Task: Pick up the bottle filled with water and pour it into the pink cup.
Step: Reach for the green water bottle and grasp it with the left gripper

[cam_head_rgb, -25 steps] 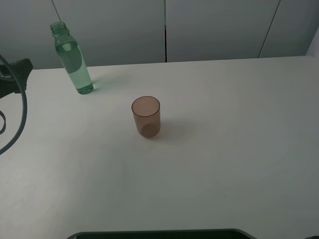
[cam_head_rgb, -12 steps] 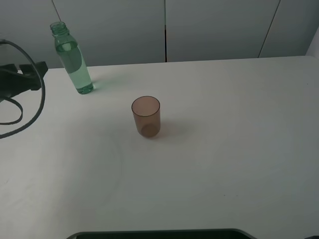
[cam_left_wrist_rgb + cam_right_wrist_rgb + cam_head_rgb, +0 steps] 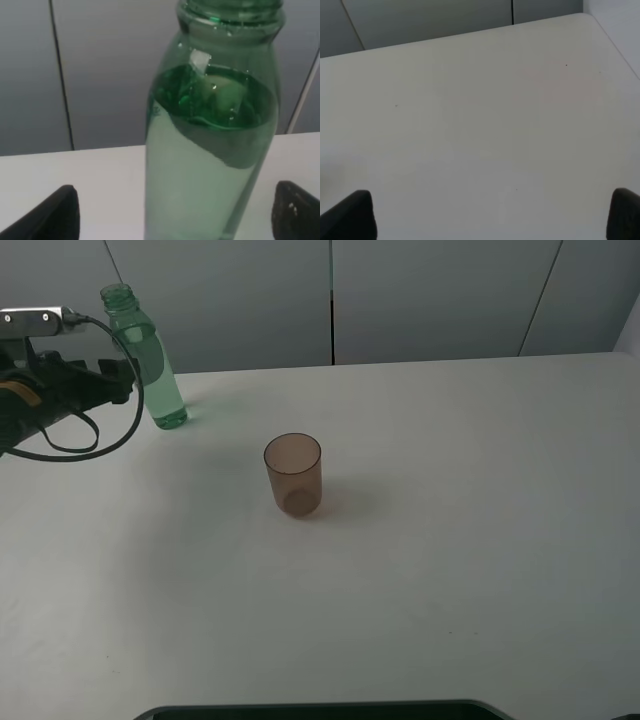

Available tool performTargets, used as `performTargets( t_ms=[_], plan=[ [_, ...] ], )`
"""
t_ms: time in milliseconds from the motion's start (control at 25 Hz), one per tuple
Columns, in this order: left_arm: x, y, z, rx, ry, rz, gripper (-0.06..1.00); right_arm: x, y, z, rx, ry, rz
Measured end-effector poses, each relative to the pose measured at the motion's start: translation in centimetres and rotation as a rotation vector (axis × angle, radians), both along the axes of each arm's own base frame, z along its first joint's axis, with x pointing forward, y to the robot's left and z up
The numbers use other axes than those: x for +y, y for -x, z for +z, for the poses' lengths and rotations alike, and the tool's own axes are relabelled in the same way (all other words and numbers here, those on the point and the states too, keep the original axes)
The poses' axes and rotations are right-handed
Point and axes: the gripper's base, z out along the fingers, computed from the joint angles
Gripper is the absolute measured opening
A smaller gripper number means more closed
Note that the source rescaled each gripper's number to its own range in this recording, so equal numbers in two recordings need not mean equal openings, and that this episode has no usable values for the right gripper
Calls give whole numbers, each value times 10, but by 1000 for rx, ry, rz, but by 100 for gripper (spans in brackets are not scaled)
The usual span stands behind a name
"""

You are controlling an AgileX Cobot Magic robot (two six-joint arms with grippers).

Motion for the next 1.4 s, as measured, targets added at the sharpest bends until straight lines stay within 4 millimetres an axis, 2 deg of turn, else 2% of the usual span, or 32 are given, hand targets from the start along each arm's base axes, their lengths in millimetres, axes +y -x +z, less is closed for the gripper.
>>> performTargets(
  t_ms=[200, 600, 880, 1160, 1200, 1240, 1280, 1320, 1360, 1400],
  plan=[
    [-9, -21, -10, -5, 0, -21, 95, 0, 0, 0, 0, 0, 0],
    [-25, -55, -15, -52, -16, -75, 95, 0, 0, 0, 0, 0, 0],
    [-35, -72, -26, -62, -22, -103, 95, 0, 0, 0, 0, 0, 0],
    [-45, -78, -30, -69, -31, -137, 95, 0, 0, 0, 0, 0, 0],
    [-46, -78, -30, -69, -27, -137, 91, 0, 0, 0, 0, 0, 0],
    [-46, -79, -29, -68, -17, -136, 76, 0, 0, 0, 0, 0, 0],
    [-47, -79, -29, -64, -7, -135, 52, 0, 0, 0, 0, 0, 0],
    [-47, -79, -29, -63, 1, -134, 13, 0, 0, 0, 0, 0, 0],
    [-47, -79, -29, -58, 13, -131, 7, 0, 0, 0, 0, 0, 0],
    [-47, -79, -29, -56, 19, -129, 7, 0, 0, 0, 0, 0, 0]
  ],
)
